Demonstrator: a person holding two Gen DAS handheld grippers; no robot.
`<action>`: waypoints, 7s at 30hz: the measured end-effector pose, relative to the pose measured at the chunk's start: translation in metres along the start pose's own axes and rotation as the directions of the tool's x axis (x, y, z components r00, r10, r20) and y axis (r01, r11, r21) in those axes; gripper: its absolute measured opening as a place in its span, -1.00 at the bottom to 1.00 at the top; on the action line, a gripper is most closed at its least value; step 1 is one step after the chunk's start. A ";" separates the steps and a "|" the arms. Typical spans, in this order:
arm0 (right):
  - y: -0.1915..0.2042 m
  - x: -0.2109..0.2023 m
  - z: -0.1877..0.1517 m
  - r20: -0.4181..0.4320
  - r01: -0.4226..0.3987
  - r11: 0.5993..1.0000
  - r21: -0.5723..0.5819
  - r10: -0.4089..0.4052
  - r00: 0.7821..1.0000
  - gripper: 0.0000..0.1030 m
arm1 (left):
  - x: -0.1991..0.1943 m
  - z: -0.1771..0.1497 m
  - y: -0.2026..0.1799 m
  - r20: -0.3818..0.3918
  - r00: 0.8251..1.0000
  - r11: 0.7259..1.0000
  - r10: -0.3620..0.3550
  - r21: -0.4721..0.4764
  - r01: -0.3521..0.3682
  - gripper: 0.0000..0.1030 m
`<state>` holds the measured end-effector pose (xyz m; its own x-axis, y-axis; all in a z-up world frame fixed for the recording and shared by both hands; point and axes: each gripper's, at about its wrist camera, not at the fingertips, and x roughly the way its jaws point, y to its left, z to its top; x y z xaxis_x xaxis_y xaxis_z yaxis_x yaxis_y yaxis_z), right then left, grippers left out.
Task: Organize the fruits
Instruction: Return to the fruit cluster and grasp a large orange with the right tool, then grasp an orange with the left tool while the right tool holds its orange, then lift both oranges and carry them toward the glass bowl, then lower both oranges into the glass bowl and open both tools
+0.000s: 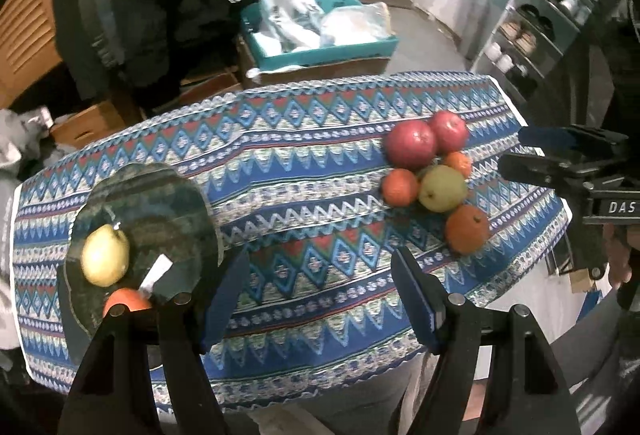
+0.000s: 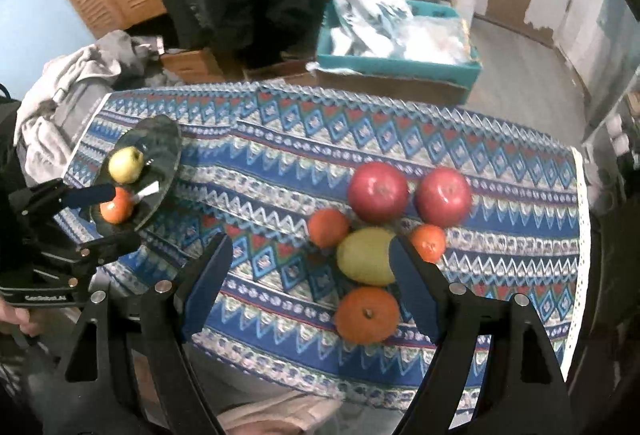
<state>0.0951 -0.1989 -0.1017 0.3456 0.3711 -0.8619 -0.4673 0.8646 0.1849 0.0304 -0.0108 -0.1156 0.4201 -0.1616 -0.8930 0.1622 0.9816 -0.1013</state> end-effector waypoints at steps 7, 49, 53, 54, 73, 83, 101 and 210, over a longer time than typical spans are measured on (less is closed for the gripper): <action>-0.024 0.017 -0.022 -0.053 0.002 0.999 0.047 0.000 0.999 0.57 | 0.023 0.001 -0.021 -0.036 0.999 0.998 0.000 0.056 0.002 0.46; -0.079 0.107 -0.079 -0.243 0.027 0.992 0.125 0.004 0.970 0.30 | 0.136 0.027 -0.059 -0.138 0.990 0.991 -0.016 0.132 0.034 0.46; -0.100 0.089 -0.076 -0.202 0.046 0.984 0.170 -0.012 0.979 0.30 | 0.147 0.033 -0.061 -0.152 0.988 0.994 -0.036 0.099 0.052 0.46; -0.106 0.085 -0.074 -0.190 0.051 0.982 0.181 -0.016 0.982 0.30 | 0.149 0.034 -0.061 -0.155 0.987 0.995 -0.043 0.087 0.057 0.46; -0.142 0.065 -0.063 -0.126 0.078 0.969 0.235 -0.049 0.991 0.30 | 0.180 0.067 -0.063 -0.187 0.968 0.979 -0.165 -0.148 0.139 0.46; -0.142 0.064 -0.059 -0.116 0.070 0.969 0.238 -0.043 0.992 0.30 | 0.199 0.064 -0.070 -0.213 0.965 0.978 -0.155 -0.167 0.121 0.46; -0.132 0.058 -0.049 -0.092 0.066 0.975 0.211 -0.047 0.995 0.30 | 0.170 0.058 -0.080 -0.139 0.983 0.993 -0.119 -0.039 0.115 -0.11; 0.215 0.181 0.087 -0.236 -0.276 0.956 -0.102 0.247 0.940 0.31 | 0.061 -0.048 0.213 -0.055 0.997 0.884 0.062 -0.461 -0.081 -0.11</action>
<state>0.1281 0.0838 -0.1771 0.0177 0.4822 -0.8759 -0.6247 0.6893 0.3669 0.0482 0.1934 -0.2129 0.3793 -0.0944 -0.9204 -0.3018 0.9277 -0.2196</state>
